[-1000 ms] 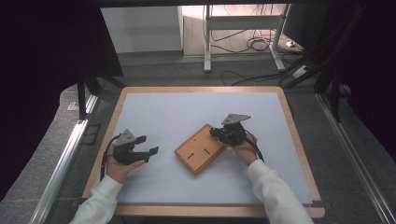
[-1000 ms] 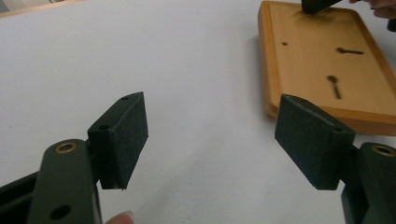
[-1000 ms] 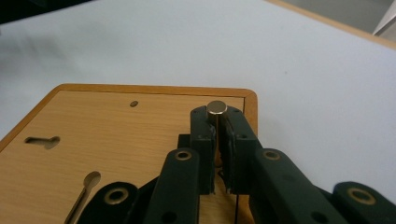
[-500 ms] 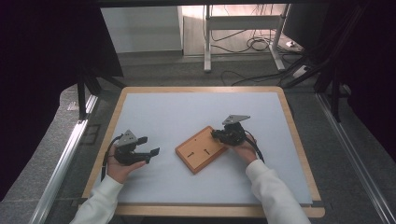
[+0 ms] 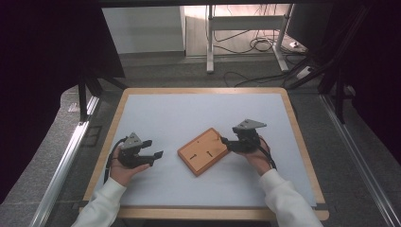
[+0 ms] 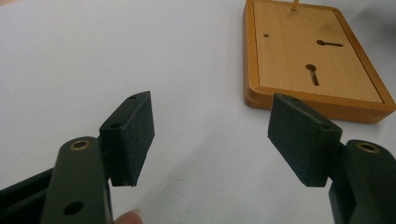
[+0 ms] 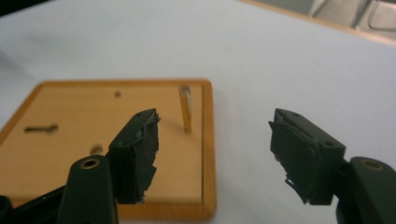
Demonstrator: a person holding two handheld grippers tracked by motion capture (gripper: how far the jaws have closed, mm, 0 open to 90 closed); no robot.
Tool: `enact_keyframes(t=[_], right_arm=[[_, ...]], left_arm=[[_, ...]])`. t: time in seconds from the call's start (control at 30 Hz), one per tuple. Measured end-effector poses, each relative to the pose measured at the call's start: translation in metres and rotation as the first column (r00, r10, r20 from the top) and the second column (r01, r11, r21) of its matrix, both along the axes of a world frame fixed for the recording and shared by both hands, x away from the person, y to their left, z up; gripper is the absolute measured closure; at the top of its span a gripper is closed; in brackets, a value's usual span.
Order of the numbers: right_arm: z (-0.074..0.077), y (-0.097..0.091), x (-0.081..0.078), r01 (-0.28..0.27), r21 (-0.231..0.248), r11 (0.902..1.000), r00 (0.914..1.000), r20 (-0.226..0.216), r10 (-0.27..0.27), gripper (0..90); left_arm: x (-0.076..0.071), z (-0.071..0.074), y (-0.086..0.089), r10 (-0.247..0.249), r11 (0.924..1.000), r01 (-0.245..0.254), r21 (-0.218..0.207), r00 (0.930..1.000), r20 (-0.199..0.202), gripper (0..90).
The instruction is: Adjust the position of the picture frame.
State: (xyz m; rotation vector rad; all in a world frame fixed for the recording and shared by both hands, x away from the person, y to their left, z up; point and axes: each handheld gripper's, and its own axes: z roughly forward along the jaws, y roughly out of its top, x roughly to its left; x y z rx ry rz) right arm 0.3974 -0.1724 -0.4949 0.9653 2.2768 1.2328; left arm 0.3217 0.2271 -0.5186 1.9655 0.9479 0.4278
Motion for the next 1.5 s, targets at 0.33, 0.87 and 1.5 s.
enact_keyframes(t=[0.33, 0.87, 1.5], right_arm=[[-0.007, -0.041, -0.045, 0.046, -0.023, 0.9987, 0.998, -0.043, -0.047, 31.7], [-0.007, -0.053, -0.065, 0.053, -0.033, 0.998, 0.998, -0.031, -0.054, 30.4], [-0.007, -0.058, -0.068, 0.082, -0.021, 0.9964, 0.9956, -0.044, -0.083, 29.1]], left_arm=[[0.008, -0.003, -0.011, -0.046, 0.9986, 0.047, 0.025, 0.9983, -0.035, 54.8], [0.049, -0.011, -0.054, -0.17, 0.9753, 0.189, 0.114, 0.9723, -0.161, 90.0], [0.05, -0.016, -0.059, -0.177, 0.9684, 0.202, 0.146, 0.969, -0.173, 90.0]])
